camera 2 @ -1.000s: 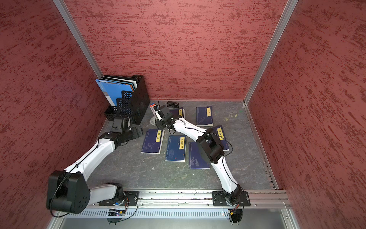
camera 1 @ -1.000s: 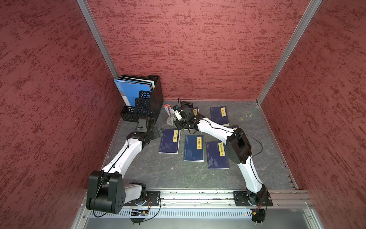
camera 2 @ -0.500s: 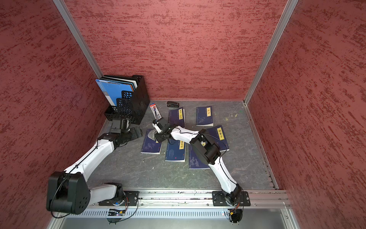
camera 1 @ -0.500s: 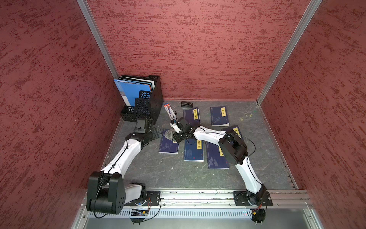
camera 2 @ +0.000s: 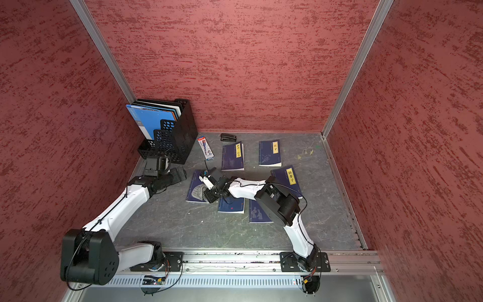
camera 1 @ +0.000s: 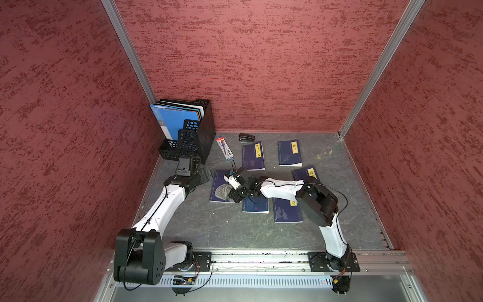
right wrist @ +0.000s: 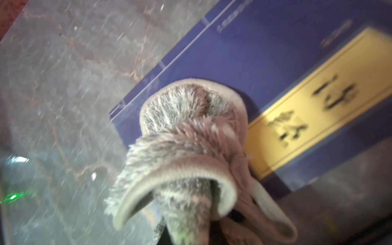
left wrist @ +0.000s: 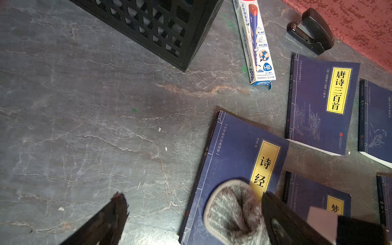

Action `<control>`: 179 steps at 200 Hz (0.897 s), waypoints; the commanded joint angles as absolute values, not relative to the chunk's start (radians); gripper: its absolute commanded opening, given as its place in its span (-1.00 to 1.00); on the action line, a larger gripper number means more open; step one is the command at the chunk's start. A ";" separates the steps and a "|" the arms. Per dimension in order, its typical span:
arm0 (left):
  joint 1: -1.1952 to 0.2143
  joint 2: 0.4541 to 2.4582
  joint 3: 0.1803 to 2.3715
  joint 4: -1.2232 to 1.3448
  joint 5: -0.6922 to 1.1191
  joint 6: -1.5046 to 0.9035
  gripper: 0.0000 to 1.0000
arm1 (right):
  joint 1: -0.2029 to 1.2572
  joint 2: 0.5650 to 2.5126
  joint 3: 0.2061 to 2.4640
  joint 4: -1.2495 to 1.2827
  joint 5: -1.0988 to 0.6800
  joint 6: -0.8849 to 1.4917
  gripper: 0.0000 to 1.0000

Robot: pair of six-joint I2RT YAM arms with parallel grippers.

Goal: Wipe the cover of the book
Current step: Wipe the dirt from the cover of the book.

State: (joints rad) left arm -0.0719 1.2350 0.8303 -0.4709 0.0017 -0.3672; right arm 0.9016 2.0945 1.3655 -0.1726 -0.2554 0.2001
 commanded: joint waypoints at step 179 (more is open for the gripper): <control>-0.052 1.199 0.816 -0.477 0.019 -0.377 0.99 | 0.794 2.306 1.664 -0.288 -0.226 0.187 -0.87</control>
State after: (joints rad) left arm -0.0597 1.2133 0.8303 -0.4751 0.0151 -0.3702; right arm 0.7601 2.3692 1.7832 -0.2230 -0.2317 0.1974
